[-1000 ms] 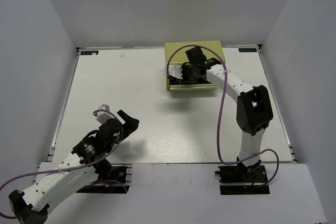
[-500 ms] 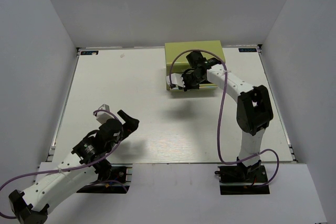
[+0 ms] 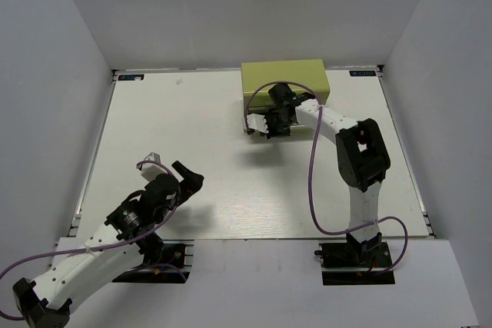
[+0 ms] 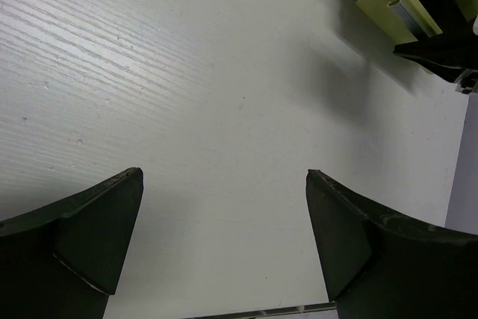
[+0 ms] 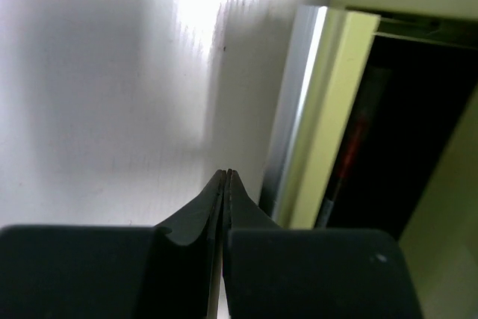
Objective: Sort the stationery into containers
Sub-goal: Close the drawer in the storage box, then reset both arms
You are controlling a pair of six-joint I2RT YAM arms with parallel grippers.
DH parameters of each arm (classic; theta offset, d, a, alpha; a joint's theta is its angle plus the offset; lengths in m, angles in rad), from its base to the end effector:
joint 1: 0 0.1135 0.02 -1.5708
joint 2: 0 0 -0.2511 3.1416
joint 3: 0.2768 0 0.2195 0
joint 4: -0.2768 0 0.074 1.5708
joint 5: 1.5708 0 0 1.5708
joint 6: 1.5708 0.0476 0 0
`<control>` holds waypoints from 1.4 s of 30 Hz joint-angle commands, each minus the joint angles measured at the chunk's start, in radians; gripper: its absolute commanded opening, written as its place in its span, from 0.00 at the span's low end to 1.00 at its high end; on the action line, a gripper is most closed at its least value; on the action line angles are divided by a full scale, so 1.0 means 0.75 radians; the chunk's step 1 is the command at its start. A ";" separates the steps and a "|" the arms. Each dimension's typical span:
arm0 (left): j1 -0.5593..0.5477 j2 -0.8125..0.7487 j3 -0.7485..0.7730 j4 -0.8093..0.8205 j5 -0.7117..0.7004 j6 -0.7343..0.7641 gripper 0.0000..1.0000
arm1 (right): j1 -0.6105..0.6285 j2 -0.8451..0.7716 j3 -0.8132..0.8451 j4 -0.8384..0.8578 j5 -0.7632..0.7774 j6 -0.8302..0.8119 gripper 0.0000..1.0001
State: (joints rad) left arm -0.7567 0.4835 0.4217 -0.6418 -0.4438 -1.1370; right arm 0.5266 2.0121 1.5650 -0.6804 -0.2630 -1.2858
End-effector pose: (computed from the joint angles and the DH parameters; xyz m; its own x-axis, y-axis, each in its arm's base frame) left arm 0.0877 -0.0547 0.2014 -0.5443 -0.6131 -0.5726 -0.2663 0.7735 -0.5751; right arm 0.3353 0.2092 0.1950 0.3387 -0.8750 -0.3460 -0.9130 -0.2167 -0.3456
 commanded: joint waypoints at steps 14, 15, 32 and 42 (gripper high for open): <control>-0.004 0.055 0.053 0.052 0.007 0.025 1.00 | -0.001 -0.098 -0.250 0.706 0.306 0.203 0.03; -0.004 0.055 0.053 0.052 0.007 0.025 1.00 | 0.001 -0.093 -0.252 0.717 0.316 0.213 0.04; -0.004 0.043 0.053 0.070 0.007 0.037 1.00 | -0.011 -0.322 -0.380 0.656 0.134 0.289 0.16; -0.004 0.181 0.098 0.401 0.148 0.313 1.00 | -0.039 -0.838 -0.663 0.701 -0.245 0.930 0.90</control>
State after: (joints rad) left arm -0.7567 0.5770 0.4343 -0.4595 -0.3851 -1.0027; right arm 0.5129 1.4204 1.0893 -0.1909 -0.3553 -0.8448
